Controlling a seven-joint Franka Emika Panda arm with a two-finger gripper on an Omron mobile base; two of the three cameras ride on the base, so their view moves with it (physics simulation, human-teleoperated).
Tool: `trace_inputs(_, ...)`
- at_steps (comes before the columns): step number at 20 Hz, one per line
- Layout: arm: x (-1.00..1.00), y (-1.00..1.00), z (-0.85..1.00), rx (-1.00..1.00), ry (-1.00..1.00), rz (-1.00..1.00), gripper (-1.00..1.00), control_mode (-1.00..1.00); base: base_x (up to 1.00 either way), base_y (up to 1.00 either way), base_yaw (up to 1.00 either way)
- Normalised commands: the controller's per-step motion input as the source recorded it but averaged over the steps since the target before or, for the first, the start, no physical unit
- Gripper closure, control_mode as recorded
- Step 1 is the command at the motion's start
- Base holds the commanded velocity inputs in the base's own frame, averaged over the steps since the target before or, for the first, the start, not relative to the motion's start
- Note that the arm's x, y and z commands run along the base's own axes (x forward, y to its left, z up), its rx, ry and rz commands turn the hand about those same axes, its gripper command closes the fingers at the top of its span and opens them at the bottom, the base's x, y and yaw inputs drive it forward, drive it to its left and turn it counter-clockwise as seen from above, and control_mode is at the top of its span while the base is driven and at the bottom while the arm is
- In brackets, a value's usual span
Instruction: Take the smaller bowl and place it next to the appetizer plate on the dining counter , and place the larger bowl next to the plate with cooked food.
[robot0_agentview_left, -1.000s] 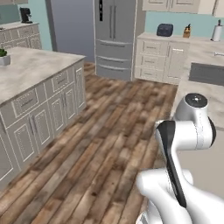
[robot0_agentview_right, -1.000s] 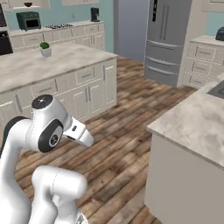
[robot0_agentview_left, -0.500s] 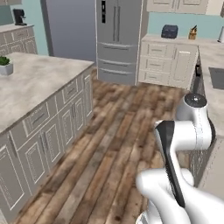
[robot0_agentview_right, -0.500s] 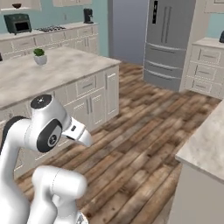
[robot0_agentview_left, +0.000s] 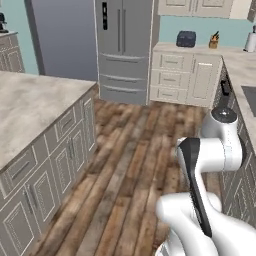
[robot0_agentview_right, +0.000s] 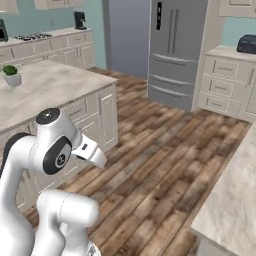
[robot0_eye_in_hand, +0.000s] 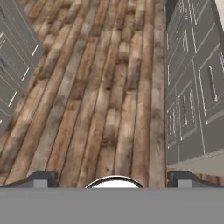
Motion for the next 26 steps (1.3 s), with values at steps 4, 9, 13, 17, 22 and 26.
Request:
trace_inputs(4, 0.00, 0.00, 0.00, 0.00, 0.00, 0.00, -1.00, 1.00, 1.00, 0.00, -0.26)
trace_inputs(9, 0.00, 0.00, 0.00, 0.00, 0.00, 0.00, -1.00, 1.00, 1.00, 0.00, -0.24)
trace_inputs(13, 0.00, 0.00, 0.00, 0.00, 0.00, 0.00, -1.00, 1.00, 1.00, 0.00, -0.27)
trace_inputs(17, 0.00, 0.00, 0.00, 0.00, 0.00, 0.00, -1.00, 1.00, 1.00, 0.06, -0.23)
trace_inputs(22, 0.00, 0.00, 0.00, 0.00, 0.00, 0.00, -1.00, 1.00, 1.00, 0.14, -0.03)
trace_inputs(26, 0.00, 0.00, 0.00, 0.00, 0.00, 0.00, -1.00, 1.00, 1.00, 0.00, 0.12)
